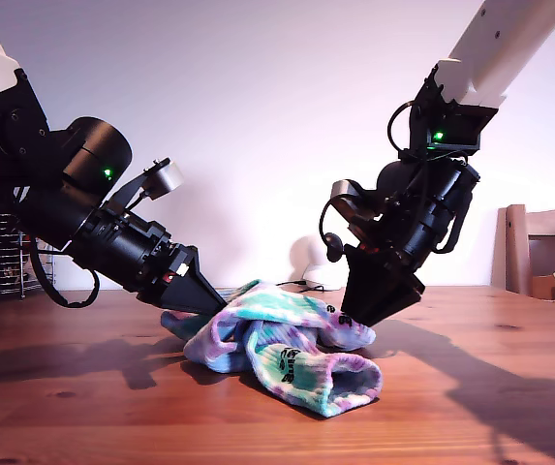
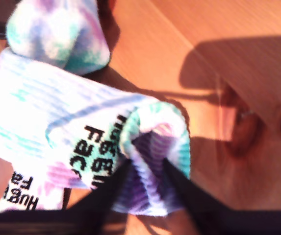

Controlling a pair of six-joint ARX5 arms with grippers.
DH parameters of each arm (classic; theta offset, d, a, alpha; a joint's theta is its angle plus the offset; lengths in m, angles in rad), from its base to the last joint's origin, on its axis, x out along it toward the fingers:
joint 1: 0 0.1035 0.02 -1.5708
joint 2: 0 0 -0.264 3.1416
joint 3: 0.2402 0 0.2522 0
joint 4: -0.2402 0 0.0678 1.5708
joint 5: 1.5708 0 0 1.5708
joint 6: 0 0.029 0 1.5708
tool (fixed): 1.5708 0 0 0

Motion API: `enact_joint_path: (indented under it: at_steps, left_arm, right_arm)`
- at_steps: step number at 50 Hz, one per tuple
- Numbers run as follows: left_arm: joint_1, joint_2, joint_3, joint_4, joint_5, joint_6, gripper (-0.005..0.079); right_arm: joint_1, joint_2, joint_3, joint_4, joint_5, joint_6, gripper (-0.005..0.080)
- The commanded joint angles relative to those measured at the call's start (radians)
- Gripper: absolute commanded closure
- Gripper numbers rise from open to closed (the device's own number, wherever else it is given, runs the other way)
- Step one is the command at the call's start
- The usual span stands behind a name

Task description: Fold the socks in front of you. After folding them, place them to the left side.

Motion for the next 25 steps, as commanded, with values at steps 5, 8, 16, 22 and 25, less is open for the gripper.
enact_joint_path:
  at_steps: [5,8,16,22,25]
  left_arm:
    - [0.002,0.018,-0.001,-0.018,0.001,0.008,0.0596]
    - [-0.005,0.018,-0.001,-0.031,0.012,0.002,0.0596]
    - [-0.041,0.018,-0.001,-0.046,0.029,-0.023,0.0596]
    - [-0.079,0.018,-0.001,-0.066,0.029,-0.032,0.0597]
    - [-0.099,0.019,-0.001,-0.079,0.029,-0.039,0.0596]
  right_arm:
    - [0.021,0.023,0.018,0.039,0.001,0.018,0.0763]
    - [0.021,0.023,0.029,0.041,0.005,0.023,0.0763]
    - [0.021,0.023,0.072,0.025,0.057,0.038,0.0763]
    - [0.021,0.023,0.116,0.003,0.1,0.039,0.0763]
    - [0.021,0.023,0.137,-0.002,0.116,0.04,0.0763]
